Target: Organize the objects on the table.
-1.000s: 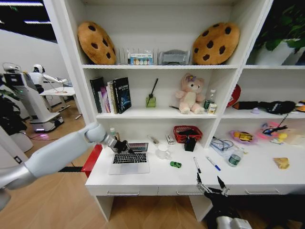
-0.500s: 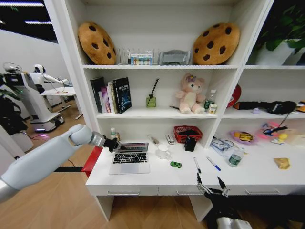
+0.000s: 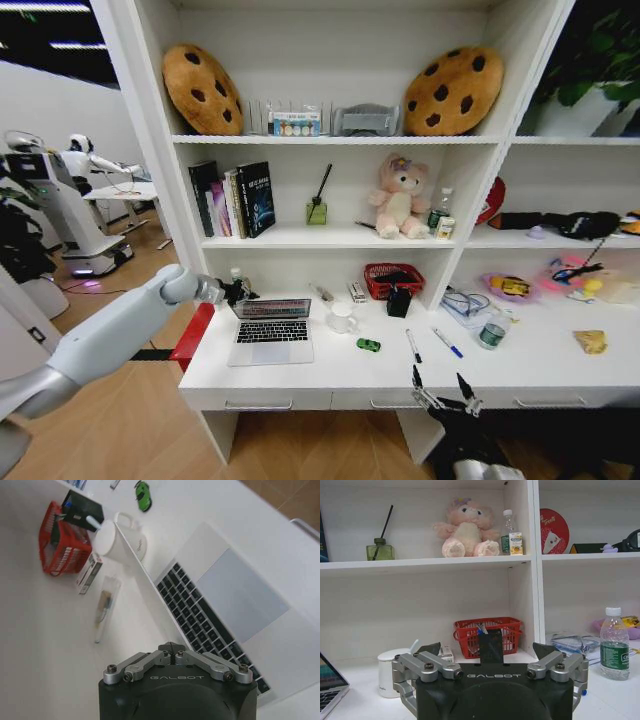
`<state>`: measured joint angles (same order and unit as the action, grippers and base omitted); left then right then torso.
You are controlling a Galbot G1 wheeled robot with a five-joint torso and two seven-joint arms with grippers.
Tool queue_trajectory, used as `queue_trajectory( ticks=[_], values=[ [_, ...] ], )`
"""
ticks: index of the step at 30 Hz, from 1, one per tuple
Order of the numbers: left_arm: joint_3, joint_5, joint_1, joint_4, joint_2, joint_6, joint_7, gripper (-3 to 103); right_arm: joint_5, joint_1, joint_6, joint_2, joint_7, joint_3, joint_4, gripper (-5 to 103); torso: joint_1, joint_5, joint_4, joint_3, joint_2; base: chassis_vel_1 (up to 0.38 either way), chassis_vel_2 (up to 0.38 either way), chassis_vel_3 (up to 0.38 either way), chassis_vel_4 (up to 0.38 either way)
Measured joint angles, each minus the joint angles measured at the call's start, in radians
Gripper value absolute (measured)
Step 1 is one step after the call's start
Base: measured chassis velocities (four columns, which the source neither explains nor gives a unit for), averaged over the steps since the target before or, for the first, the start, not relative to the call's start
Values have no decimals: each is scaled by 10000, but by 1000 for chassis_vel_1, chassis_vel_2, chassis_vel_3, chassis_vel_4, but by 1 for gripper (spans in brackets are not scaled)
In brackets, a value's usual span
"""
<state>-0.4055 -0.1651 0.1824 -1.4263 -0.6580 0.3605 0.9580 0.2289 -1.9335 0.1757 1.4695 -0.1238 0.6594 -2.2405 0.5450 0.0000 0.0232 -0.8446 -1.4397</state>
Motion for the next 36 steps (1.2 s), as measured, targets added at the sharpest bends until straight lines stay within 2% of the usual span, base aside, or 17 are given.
queue_trajectory(
  ticks=[8,11,12,13,14,15,17,18,19,21,22,24,25,28,31,34,36],
  values=[
    [854,-478,1876,-1080,256,-338,197,0,-127,2,-1,123,15,-105,36,100,0,-5,2,-1,0,0,0,0,0],
    [1938,-788,3306,-1420,260,-441,47,0,-131,0,-1,150,19,-103,53,100,-1,3,4,1,0,0,0,0,0],
    [2703,-910,4245,-1573,256,-453,-213,0,-125,-3,0,145,19,-97,54,100,0,-11,-2,-1,0,0,0,0,0],
    [3394,-992,4955,-1655,258,-464,-857,0,-115,-4,-1,122,15,-96,60,100,0,-7,-3,0,1,0,0,0,0],
    [3943,-956,5637,-1689,252,-488,-2139,0,-128,-1,-49,94,-73,-98,64,100,-2,6,-2,1,0,0,0,0,0],
    [3943,-956,5637,-1689,252,-488,-2139,0,-128,-1,-49,94,-73,-98,64,100,-2,6,-2,1,0,0,0,0,0],
    [4816,-371,6945,-1870,263,-1005,-4676,0,-122,19,-211,45,-435,-87,67,100,-1,-12,-2,-1,1,0,0,0,0],
    [4816,-371,6945,-1870,263,-1005,-4676,0,-122,19,-211,45,-435,-87,67,100,-1,-12,-2,-1,1,0,0,0,0],
    [5291,285,7778,-2143,357,-1567,-6220,0,-77,44,-356,-25,-721,-60,88,100,-1,0,5,1,0,0,0,0,0],
    [6274,1433,9351,-2824,305,-2626,-8354,11,-4,62,-707,-174,-1063,-4,73,100,0,-4,-2,0,0,0,0,0,0],
    [6274,1433,9351,-2824,305,-2626,-8354,11,-4,62,-707,-174,-1063,-4,73,100,0,-4,-2,0,0,0,0,0,0],
    [7113,2163,10727,-3676,91,-3787,-9957,22,-19,41,-1017,-285,-1017,72,-115,100,-2,2,-2,1,0,0,0,0,0],
    [7113,2163,10727,-3676,91,-3787,-9957,22,-19,41,-1017,-285,-1017,72,-115,100,-2,2,-2,1,0,0,0,0,0],
    [8370,4211,12398,-5082,-870,-5201,-12409,38,-85,189,-1280,-488,-956,110,-259,100,-3,0,1,2,-1,0,0,0,0],
    [8687,4762,12717,-5444,-1247,-5376,-12894,43,-85,222,-1296,-564,-933,128,-258,100,-2,5,0,1,-1,0,0,0,0],
    [9648,6026,13573,-6468,-3210,-5511,-13744,59,-76,183,-1389,-794,-513,228,-238,100,-2,0,5,1,0,0,0,0,0],
    [9846,6134,13935,-6751,-3646,-5507,-13757,64,-86,151,-1457,-835,-432,232,-248,100,-1,0,5,1,0,0,0,0,0]
  ],
)
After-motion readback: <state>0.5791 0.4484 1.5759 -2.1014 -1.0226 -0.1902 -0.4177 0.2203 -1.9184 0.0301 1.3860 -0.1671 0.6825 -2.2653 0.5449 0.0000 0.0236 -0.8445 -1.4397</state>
